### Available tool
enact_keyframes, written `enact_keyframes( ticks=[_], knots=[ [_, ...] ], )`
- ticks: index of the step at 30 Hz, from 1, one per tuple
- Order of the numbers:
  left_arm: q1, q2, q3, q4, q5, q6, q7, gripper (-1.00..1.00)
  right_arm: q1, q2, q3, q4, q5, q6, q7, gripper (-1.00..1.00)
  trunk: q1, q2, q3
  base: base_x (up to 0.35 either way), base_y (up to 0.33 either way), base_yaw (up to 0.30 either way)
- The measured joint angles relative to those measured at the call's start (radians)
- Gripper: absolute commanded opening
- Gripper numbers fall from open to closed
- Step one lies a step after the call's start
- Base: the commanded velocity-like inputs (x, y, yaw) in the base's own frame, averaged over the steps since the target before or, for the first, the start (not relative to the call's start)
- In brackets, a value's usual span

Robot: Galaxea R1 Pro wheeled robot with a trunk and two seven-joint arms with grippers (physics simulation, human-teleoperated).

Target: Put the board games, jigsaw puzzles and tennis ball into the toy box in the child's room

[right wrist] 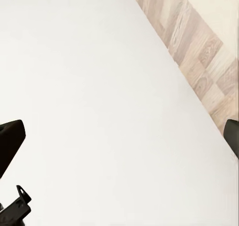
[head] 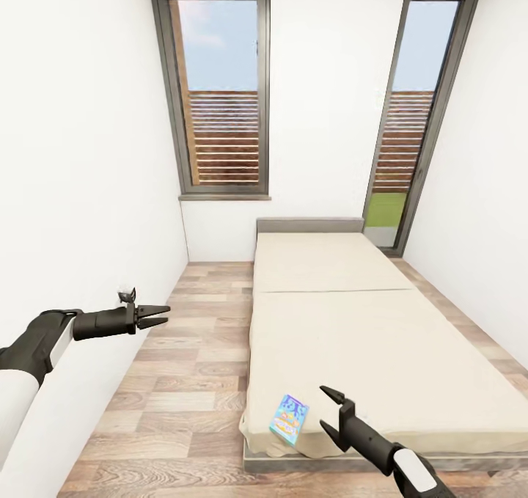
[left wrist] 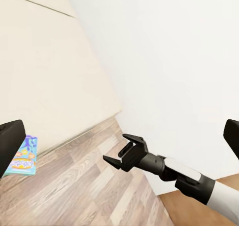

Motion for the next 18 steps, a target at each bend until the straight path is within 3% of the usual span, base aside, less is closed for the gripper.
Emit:
enact_keyframes(
  ticks=[3,6,13,18],
  knots=[
    [0.000,0.000,0.000,0.000,0.000,-0.001,0.001,1.00,-0.010,-0.006,0.054,-0.002,0.014,-0.005,-0.001,1.00,0.012,-0.021,-0.009,0.000,0.000,0.000],
    [0.000,0.000,0.000,0.000,0.000,-0.004,0.001,1.00,-0.024,-0.005,0.077,0.001,0.044,-0.009,-0.001,1.00,0.023,-0.042,-0.019,0.000,0.000,0.000],
    [0.000,0.000,0.000,0.000,0.000,-0.008,0.002,1.00,-0.030,0.005,0.084,0.002,0.138,-0.021,-0.008,1.00,0.050,-0.091,-0.041,0.000,0.000,0.000],
    [0.000,0.000,0.000,0.000,0.000,-0.010,0.003,1.00,-0.030,0.008,0.084,0.003,0.159,-0.026,-0.011,1.00,0.069,-0.126,-0.056,0.000,0.000,0.000]
  ],
)
